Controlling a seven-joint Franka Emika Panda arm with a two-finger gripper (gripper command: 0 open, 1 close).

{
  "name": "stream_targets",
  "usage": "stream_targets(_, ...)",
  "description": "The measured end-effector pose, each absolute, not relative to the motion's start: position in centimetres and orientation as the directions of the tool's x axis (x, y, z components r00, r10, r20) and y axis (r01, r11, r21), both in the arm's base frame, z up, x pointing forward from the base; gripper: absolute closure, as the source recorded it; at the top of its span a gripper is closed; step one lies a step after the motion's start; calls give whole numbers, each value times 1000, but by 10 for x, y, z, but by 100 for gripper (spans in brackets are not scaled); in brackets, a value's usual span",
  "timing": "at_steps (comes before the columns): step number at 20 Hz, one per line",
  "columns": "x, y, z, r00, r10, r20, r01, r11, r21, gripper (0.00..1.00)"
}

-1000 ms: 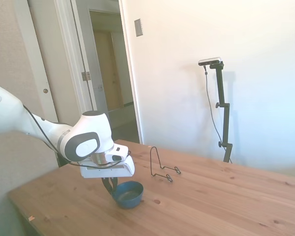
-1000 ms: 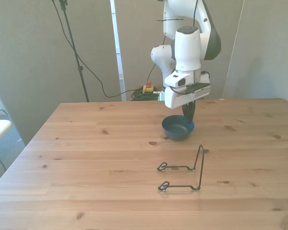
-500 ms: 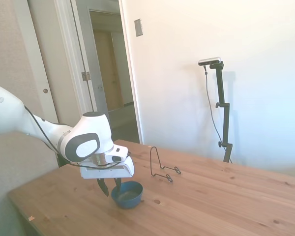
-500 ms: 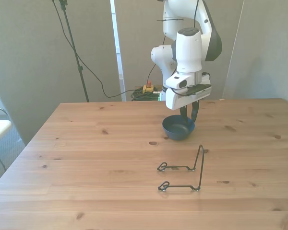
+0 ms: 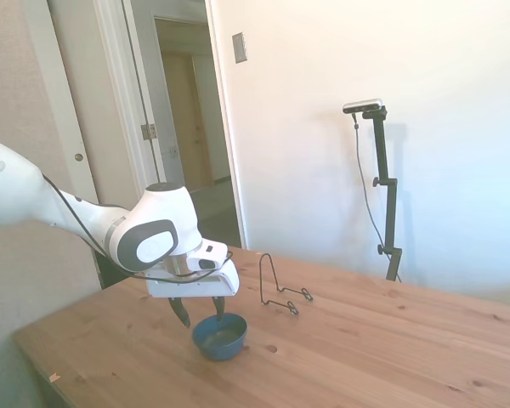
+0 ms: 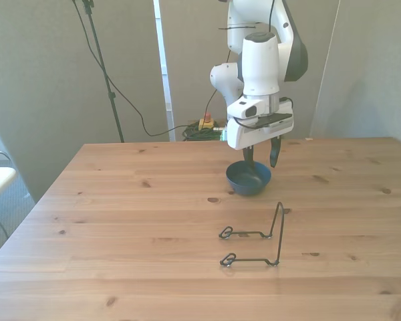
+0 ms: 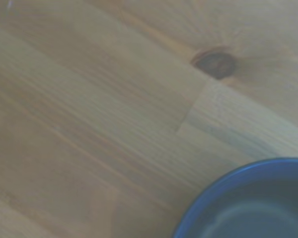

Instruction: Unload the bowl

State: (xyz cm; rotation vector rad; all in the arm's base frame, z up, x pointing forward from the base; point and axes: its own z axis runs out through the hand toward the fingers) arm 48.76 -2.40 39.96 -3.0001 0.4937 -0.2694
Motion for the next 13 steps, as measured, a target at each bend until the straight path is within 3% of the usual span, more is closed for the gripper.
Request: stream_targets(13, 459, -69, 507, 784, -537, 312, -486, -843, -231, 0)
